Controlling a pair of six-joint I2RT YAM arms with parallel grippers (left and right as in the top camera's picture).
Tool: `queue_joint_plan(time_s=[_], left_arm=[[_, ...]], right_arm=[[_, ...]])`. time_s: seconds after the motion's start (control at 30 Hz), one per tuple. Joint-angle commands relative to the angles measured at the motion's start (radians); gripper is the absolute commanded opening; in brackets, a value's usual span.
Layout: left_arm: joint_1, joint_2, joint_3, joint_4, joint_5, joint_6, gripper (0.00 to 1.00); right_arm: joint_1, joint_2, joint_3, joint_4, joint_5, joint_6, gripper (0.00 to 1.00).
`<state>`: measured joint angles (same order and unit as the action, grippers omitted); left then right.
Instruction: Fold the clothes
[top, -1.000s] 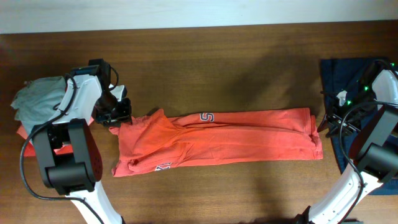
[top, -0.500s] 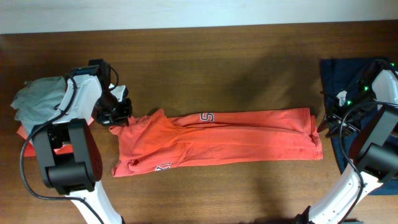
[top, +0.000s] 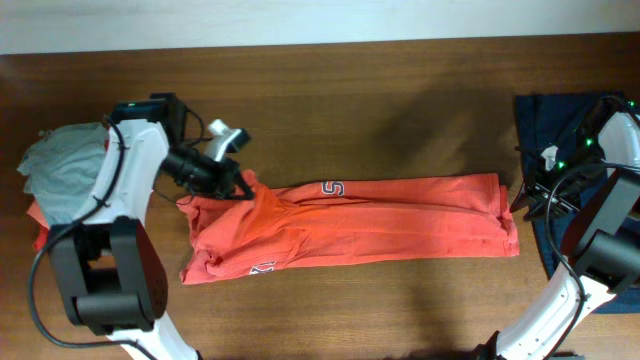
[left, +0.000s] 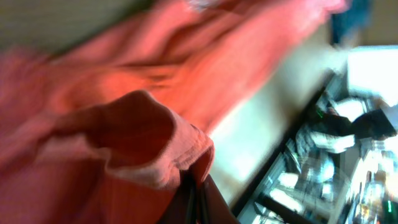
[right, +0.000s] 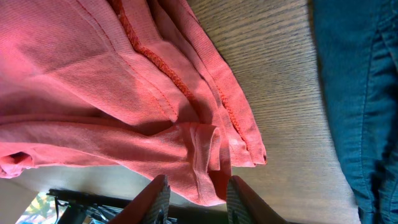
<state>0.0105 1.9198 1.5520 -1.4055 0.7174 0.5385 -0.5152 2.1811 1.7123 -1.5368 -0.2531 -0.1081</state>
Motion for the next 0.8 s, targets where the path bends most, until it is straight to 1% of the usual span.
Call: queue_joint_plan(time_s=[0.0, 0.2, 0.23, 0.33, 0.37, 0.4, 0.43, 0.6, 0.67, 0.7, 0.77], left_arm=[[-0.061, -0.032, 0.02, -0.037, 0.109, 0.175, 0.06], [-0.181, -0.032, 0.019, -0.055, 0.026, 0.174, 0.07], [-0.197, -0.032, 0.019, -0.058, 0.013, 0.174, 0.09], [-0.243, -0.032, 0.019, -0.073, -0.013, 0.174, 0.11], [-0.254, -0.032, 0.019, -0.074, -0.027, 0.174, 0.12], [-0.27, -0.032, 0.019, -0.082, -0.038, 0.174, 0.17], [-0.278, -0.032, 0.019, -0.088, -0.043, 0.174, 0.19], [-0.298, -0.032, 0.019, -0.068, -0.093, 0.17, 0.19], [-0.296, -0.032, 0.019, -0.04, -0.148, 0.12, 0.16], [-0.291, -0.032, 0.019, 0.003, -0.237, 0.026, 0.13], [-0.285, -0.032, 0.019, 0.064, -0.367, -0.117, 0.13]], right_arm=[[0.005, -0.032, 0.017, -0.003, -0.005, -0.003, 0.36], [0.005, -0.032, 0.017, -0.004, -0.006, -0.003, 0.36], [0.005, -0.032, 0.017, -0.004, -0.006, -0.003, 0.36], [0.005, -0.032, 0.017, -0.004, -0.006, -0.003, 0.35], [0.005, -0.032, 0.017, -0.003, -0.006, -0.003, 0.35], [0.005, -0.032, 0.017, -0.003, -0.005, -0.003, 0.36], [0.005, -0.032, 0.017, -0.004, -0.005, -0.004, 0.36], [0.005, -0.032, 0.017, -0.004, -0.006, -0.003, 0.35], [0.005, -0.032, 0.017, -0.004, -0.006, -0.003, 0.36], [0.005, -0.032, 0.017, -0.004, -0.006, -0.003, 0.36], [0.005, -0.032, 0.017, -0.004, -0.006, -0.003, 0.36]])
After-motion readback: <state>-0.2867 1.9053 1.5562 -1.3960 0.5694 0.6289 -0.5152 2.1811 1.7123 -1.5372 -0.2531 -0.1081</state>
